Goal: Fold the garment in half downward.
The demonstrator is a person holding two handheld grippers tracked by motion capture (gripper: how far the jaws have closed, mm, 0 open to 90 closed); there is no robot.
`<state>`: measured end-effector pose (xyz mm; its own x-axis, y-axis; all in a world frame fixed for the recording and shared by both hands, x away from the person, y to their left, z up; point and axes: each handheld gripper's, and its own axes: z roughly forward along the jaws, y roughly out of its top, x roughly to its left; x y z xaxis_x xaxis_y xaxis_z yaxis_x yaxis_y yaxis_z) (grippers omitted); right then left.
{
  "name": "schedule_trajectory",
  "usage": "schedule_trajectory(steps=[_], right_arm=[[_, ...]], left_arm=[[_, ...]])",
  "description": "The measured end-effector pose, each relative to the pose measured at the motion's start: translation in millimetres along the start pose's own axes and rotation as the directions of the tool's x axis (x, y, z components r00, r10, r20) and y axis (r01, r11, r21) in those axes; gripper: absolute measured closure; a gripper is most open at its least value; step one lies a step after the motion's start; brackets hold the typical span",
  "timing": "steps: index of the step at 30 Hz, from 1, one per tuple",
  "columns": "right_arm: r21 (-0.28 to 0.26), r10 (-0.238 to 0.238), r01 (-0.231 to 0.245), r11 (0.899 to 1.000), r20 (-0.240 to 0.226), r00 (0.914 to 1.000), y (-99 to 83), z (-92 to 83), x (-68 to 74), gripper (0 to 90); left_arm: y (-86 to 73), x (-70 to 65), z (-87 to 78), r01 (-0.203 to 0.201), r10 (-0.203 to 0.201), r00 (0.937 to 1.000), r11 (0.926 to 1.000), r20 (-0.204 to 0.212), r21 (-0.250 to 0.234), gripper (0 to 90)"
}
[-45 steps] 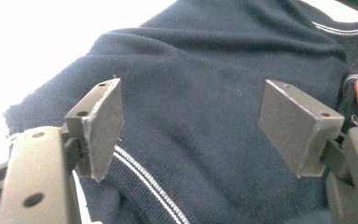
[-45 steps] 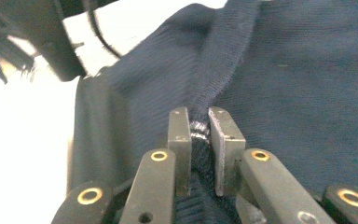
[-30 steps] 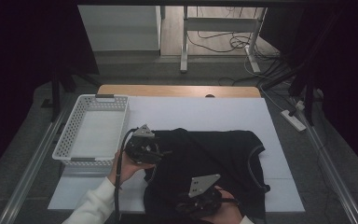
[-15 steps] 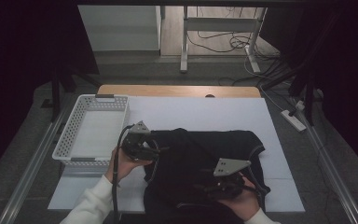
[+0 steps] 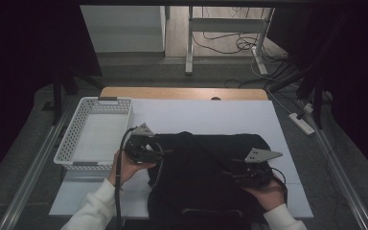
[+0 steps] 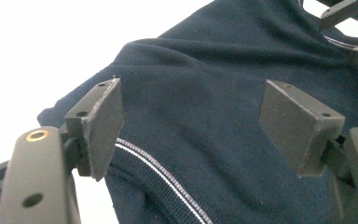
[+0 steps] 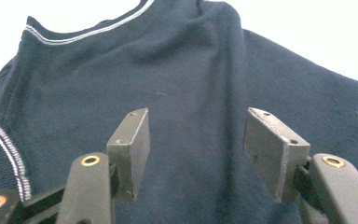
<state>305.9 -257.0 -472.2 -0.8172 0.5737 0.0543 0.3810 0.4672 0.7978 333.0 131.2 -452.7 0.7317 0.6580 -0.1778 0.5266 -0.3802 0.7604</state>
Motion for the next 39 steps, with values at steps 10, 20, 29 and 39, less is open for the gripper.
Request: schedule_trajectory(steps=[10, 20, 29, 39], right_arm=[[0.001, 0.026, -0.027, 1.0, 0.058, 0.998, -3.7, -10.5, -20.1, 39.6], [-0.011, 0.056, -0.056, 0.998, 0.101, 0.9932, 5.3, -7.6, -40.6, 38.7], [-0.01, 0.058, -0.057, 0.998, 0.146, 0.9876, 13.6, -7.3, -61.7, 38.2], [-0.01, 0.076, -0.076, 0.997, 0.192, 0.9785, 30.2, 5.9, -100.3, 37.3]], left_arm=[[1.6, 2.9, 1.7, 0.001, -0.001, 0.9997, 1.0, -0.023, 0.009, 23.1], [9.7, 10.9, 19.1, 0.032, -0.03, 0.9978, 0.9986, -0.059, 0.042, 23.4], [25.9, 31.1, 34.6, 0.068, -0.062, 0.9931, 0.9962, -0.1, 0.055, 23.6], [31.8, 53.1, 56.5, 0.077, -0.066, 0.9928, 0.9905, -0.101, 0.114, 23.9]])
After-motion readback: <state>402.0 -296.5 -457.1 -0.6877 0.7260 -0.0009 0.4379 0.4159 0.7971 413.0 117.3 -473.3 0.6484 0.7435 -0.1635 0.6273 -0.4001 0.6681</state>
